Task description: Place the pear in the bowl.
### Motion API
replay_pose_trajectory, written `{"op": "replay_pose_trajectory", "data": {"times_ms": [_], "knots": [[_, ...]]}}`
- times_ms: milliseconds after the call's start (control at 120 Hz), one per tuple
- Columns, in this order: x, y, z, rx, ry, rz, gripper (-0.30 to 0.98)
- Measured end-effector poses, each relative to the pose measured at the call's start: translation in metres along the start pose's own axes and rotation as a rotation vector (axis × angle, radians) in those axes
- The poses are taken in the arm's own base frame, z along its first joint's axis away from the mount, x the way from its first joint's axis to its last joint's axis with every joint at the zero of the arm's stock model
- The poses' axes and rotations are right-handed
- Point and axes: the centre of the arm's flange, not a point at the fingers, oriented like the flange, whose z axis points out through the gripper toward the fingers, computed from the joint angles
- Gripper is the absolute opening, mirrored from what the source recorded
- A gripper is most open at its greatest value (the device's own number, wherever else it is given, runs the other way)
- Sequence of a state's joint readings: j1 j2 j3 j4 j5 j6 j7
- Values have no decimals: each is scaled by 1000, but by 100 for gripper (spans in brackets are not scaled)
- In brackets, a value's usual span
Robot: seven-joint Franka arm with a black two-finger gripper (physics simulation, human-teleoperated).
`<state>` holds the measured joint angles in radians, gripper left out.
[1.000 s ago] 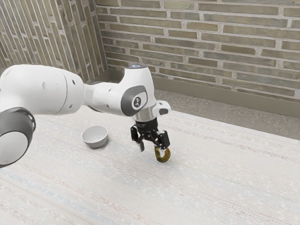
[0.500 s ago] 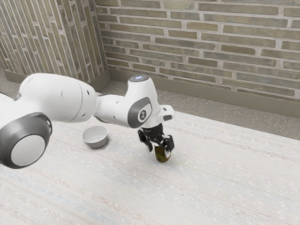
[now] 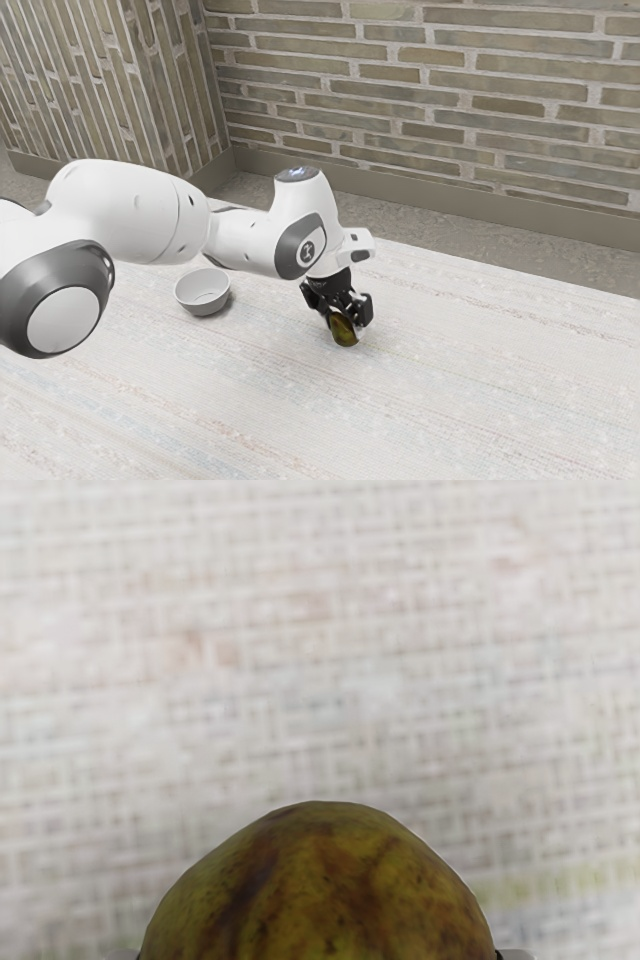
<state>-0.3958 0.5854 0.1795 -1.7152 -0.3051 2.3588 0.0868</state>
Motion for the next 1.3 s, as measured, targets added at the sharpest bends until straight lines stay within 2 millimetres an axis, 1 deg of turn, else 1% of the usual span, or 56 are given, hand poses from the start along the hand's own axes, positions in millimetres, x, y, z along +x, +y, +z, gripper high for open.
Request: {"op": "replay_pose_trajectory", "data": {"times_ms": [317,450,600,700,792,858,967,1050,1183,1258,1300], "knots": [[0,-2,8,5,-5,0,36],[0,-2,7,6,-3,-4,33],[1,-3,-5,11,12,-8,28],[0,-14,-24,24,32,-25,24],[-4,-28,-42,38,48,-50,21],[-11,-45,-58,47,58,-81,20],[-25,-72,-77,68,66,-131,18],[-35,-98,-90,84,72,-178,17],[-41,-146,-105,118,89,-256,17],[-45,-170,-113,135,98,-294,16],[-48,-180,-117,140,101,-311,16]]}}
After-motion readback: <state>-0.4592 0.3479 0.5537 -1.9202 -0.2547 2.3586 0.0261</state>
